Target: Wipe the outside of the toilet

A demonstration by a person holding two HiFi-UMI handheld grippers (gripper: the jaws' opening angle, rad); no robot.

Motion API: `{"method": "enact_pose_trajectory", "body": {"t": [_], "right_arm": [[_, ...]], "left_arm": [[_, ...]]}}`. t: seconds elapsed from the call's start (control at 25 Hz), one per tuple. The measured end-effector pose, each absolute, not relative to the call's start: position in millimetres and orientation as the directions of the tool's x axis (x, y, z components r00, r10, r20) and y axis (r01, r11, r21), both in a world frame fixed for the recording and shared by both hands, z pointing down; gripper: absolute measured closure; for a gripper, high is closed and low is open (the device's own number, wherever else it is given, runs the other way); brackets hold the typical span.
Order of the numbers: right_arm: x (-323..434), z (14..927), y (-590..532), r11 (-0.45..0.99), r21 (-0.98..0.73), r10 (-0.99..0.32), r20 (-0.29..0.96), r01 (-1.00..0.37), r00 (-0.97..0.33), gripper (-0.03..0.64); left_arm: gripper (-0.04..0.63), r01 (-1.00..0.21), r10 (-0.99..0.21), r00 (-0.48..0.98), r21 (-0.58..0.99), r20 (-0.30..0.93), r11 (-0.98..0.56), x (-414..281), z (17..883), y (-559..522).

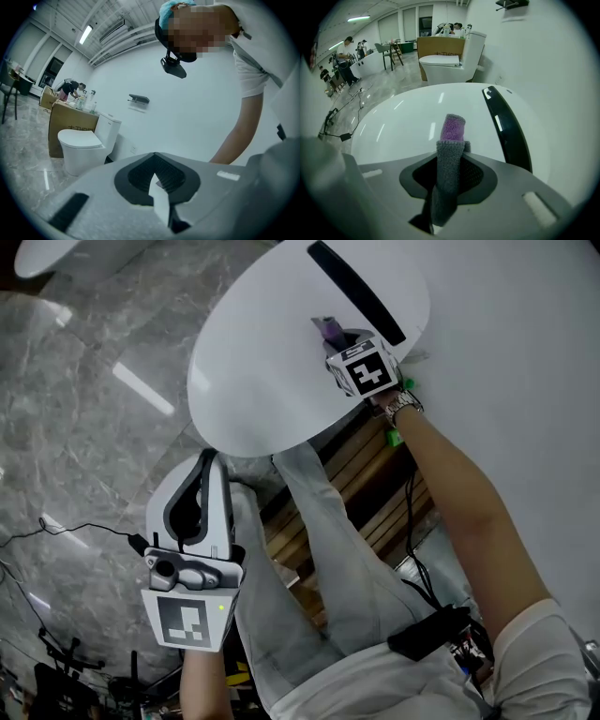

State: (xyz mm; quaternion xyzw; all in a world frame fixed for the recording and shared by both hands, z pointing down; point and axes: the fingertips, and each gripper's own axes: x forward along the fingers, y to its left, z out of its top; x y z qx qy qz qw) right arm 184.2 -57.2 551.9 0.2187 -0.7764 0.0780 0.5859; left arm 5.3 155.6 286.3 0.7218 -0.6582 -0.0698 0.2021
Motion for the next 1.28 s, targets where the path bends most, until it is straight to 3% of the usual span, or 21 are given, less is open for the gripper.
{"method": "enact_pose_trajectory", "body": {"t": [0.36,1.28], "right_arm": [[118.5,562.2,24.8,0.942,0.088,-0.175,0.952,-0.324,-0.249,0.523],[10.6,591.4,178.8,0.965,-0.052,-0.009,0.973,-0.256,-0.232,0.523]], "left_arm": [[0.591,-0.921,-0.979,0.1,0.389,0.178,-0.023,-30.2,289.5,200.5],[0.591,-0.918,-0.98,-0.119,0.359,0.159,0.17,-138.5,285.7,295.1]]}}
